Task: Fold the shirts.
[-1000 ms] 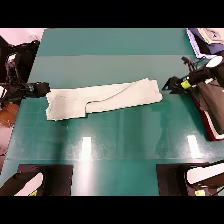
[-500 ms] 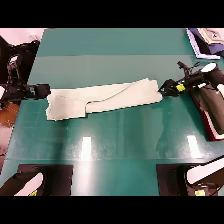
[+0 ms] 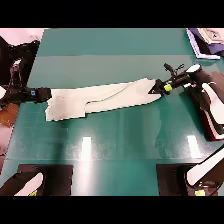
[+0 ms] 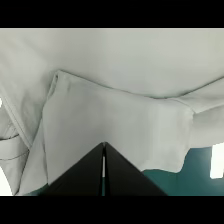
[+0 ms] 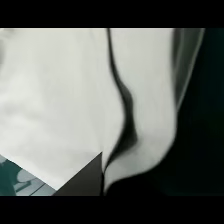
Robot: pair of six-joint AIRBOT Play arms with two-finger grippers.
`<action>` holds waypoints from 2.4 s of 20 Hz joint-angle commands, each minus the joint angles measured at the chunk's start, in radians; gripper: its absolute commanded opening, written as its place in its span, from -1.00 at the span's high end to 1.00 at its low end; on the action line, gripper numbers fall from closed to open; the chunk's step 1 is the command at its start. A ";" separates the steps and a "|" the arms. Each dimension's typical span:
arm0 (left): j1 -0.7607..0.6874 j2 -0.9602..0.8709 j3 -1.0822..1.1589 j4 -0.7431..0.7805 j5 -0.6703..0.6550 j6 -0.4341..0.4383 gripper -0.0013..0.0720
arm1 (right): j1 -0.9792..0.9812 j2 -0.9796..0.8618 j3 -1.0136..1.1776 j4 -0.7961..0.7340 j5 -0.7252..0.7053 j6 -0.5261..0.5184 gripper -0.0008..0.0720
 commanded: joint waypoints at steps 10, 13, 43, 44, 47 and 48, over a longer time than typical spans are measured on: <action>-0.354 -0.417 0.222 -0.082 0.037 0.000 0.90 | 0.067 0.313 0.006 0.087 -0.029 -0.036 0.95; -0.435 -0.631 0.439 -0.107 0.047 0.000 0.91 | 0.126 0.362 0.096 0.086 0.019 -0.035 0.95; 0.029 -0.332 0.825 0.171 -0.274 -0.006 0.90 | 0.673 0.167 0.393 0.086 -0.189 -0.056 0.95; 0.042 -0.322 0.826 0.171 -0.298 -0.006 0.90 | 0.691 0.127 0.438 0.086 -0.190 -0.063 0.95; 0.049 -0.320 0.825 0.171 -0.384 0.002 0.90 | 0.757 0.005 0.539 0.087 -0.246 -0.067 0.94; 0.049 -0.319 0.826 0.169 -0.397 0.002 0.90 | 0.784 -0.026 0.539 0.087 -0.300 -0.067 0.94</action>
